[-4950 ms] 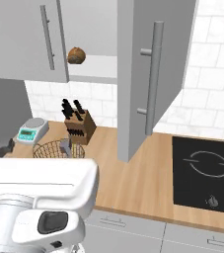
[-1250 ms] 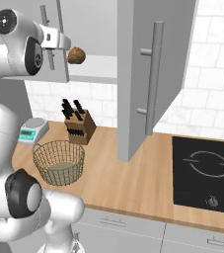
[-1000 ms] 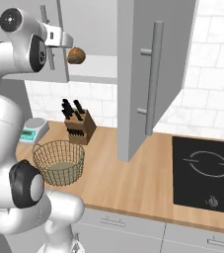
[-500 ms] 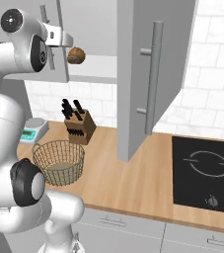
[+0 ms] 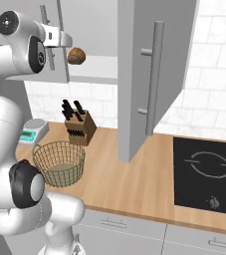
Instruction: Open the cabinet, pick up the bread from the cabinet and place it in the basket. Then move the basket to the dining counter.
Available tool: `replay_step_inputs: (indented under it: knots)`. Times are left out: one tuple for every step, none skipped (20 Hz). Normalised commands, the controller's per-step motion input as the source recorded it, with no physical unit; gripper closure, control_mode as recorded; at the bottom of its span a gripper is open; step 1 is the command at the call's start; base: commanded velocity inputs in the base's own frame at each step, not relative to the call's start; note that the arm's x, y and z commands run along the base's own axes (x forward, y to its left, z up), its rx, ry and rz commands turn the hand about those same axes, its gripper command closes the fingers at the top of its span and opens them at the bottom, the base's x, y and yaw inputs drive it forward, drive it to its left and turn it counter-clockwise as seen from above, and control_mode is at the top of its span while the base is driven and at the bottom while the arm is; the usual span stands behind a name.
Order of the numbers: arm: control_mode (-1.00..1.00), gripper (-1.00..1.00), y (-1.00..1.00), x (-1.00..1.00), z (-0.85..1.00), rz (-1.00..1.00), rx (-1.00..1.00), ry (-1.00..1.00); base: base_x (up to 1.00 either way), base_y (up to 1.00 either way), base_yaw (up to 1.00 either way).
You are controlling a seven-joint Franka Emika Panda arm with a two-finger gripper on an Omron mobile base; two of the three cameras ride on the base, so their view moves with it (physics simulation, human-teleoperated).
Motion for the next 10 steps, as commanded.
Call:
replay_step_inputs:
  knots:
    - [-1.00, 1.00, 0.78, 0.73, -0.14, -0.03, -0.07, 0.00, 0.00, 0.00, 0.00]
    - [-1.00, 1.00, 0.66, 0.82, -0.14, 0.00, -0.05, 0.00, 0.00, 0.00, 0.00]
    - [-1.00, 1.00, 0.57, 0.79, -0.11, 0.00, -0.03, 0.00, 0.00, 0.00, 0.00]
    - [-1.00, 1.00, 0.69, 0.85, -0.15, 0.00, -0.04, 0.00, 0.00, 0.00, 0.00]
    - [-1.00, 1.00, 0.77, 0.96, -0.16, 0.00, -0.06, 0.00, 0.00, 0.00, 0.00]
    - [-1.00, 1.00, 0.70, 0.96, -0.14, 0.00, -0.04, 0.00, 0.00, 0.00, 0.00]
    - [-1.00, 1.00, 0.71, 0.87, -0.13, 0.00, -0.02, 0.00, 0.00, 0.00, 0.00]
    - [-1.00, 1.00, 0.84, 0.70, -0.14, 0.00, -0.01, 0.00, 0.00, 0.00, 0.00]
    - [-1.00, 1.00, 0.94, 0.64, -0.14, 0.00, -0.01, 0.00, 0.00, 0.00, 0.00]
    - [-1.00, 1.00, 1.00, 0.48, -0.15, 0.00, -0.01, 0.00, 0.00, 0.00, 0.00]
